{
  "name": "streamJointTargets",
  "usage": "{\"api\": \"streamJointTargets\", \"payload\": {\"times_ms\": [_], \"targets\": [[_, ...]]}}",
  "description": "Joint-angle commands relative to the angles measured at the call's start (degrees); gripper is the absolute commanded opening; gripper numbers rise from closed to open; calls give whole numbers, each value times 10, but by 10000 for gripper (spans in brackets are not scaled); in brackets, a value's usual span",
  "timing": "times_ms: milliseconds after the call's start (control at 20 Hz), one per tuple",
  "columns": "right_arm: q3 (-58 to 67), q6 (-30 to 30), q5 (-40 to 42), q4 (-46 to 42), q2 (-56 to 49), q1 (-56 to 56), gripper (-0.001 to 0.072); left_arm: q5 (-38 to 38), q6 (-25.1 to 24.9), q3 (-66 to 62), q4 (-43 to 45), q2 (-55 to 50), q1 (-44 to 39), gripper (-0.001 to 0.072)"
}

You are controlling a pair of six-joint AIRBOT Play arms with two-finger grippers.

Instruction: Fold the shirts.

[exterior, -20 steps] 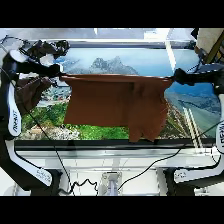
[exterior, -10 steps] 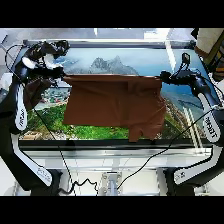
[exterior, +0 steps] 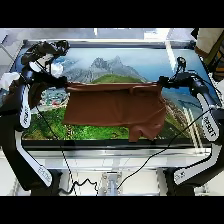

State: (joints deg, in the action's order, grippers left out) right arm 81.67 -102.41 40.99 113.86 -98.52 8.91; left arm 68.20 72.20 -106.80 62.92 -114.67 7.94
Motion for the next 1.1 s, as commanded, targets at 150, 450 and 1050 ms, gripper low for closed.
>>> {"api": "streamJointTargets", "payload": {"times_ms": [150, 450, 1050], "targets": [[-12, 22, 35, -20, -5, -1, 28, 50, 21, 0, -3, -24, -2, 28], [-12, 36, 33, -20, -5, 2, 30, 52, 37, 0, -3, -24, -2, 138], [-12, -8, 185, 113, -48, 104, 26, 44, 50, 0, -5, -25, 0, 128]]}}
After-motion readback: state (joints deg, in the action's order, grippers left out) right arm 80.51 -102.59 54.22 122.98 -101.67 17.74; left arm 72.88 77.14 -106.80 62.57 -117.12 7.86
